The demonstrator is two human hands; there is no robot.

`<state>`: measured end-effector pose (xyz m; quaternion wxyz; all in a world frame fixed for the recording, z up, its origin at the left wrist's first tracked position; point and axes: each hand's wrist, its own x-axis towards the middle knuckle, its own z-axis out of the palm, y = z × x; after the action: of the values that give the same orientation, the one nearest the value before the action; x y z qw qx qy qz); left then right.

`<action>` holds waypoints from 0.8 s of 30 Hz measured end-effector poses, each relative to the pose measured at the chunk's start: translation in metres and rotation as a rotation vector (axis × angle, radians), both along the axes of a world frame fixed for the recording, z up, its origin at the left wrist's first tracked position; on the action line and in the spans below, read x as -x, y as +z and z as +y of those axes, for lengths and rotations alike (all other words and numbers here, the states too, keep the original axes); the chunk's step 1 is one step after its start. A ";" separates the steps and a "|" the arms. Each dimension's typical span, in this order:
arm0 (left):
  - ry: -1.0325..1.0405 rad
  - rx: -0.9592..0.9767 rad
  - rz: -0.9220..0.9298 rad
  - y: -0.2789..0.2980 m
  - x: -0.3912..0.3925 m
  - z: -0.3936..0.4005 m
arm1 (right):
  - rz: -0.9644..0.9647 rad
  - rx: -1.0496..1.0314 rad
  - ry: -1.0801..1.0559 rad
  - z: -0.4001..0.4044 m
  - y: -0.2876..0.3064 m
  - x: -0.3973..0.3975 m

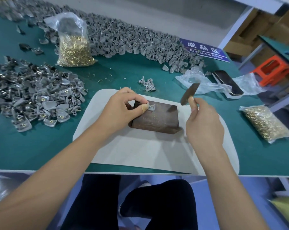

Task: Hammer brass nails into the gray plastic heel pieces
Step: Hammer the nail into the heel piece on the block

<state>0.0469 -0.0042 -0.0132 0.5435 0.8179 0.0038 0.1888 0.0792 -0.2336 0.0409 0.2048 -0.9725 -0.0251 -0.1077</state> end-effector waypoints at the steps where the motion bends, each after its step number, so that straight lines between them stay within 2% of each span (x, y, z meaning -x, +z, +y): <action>1: -0.001 0.001 -0.003 0.000 0.000 0.000 | 0.022 0.080 -0.031 -0.001 -0.002 -0.003; 3: -0.001 0.002 -0.010 0.000 0.001 -0.001 | 0.098 0.205 -0.062 0.000 -0.006 -0.004; 5: 0.004 0.000 -0.021 0.000 0.001 -0.002 | 0.077 0.253 -0.049 0.003 -0.010 -0.003; 6: 0.010 -0.007 -0.031 0.000 0.001 -0.002 | 0.007 0.191 -0.023 0.006 -0.010 -0.003; 8: 0.019 -0.042 -0.054 0.001 0.002 -0.003 | -0.179 -0.073 0.114 0.016 -0.010 -0.003; 10: 0.037 -0.097 -0.078 0.001 0.004 -0.004 | -0.179 -0.264 0.332 0.033 -0.007 -0.003; 11: 0.048 -0.113 -0.088 0.001 0.005 -0.004 | -0.129 -0.283 0.417 0.041 -0.005 -0.003; 13: 0.068 -0.121 -0.115 0.002 0.007 -0.005 | -0.058 -0.248 0.484 0.054 -0.004 -0.003; 19: 0.130 -0.205 -0.169 0.006 0.012 -0.009 | -0.100 -0.151 0.488 0.065 0.001 0.005; 24: 0.130 -0.361 -0.283 0.011 0.013 -0.010 | -0.149 -0.021 0.377 0.077 0.002 0.022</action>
<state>0.0335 -0.0142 -0.0020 0.3703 0.8652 -0.0537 0.3337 0.0574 -0.1568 0.0426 0.2289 -0.9379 -0.2206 -0.1392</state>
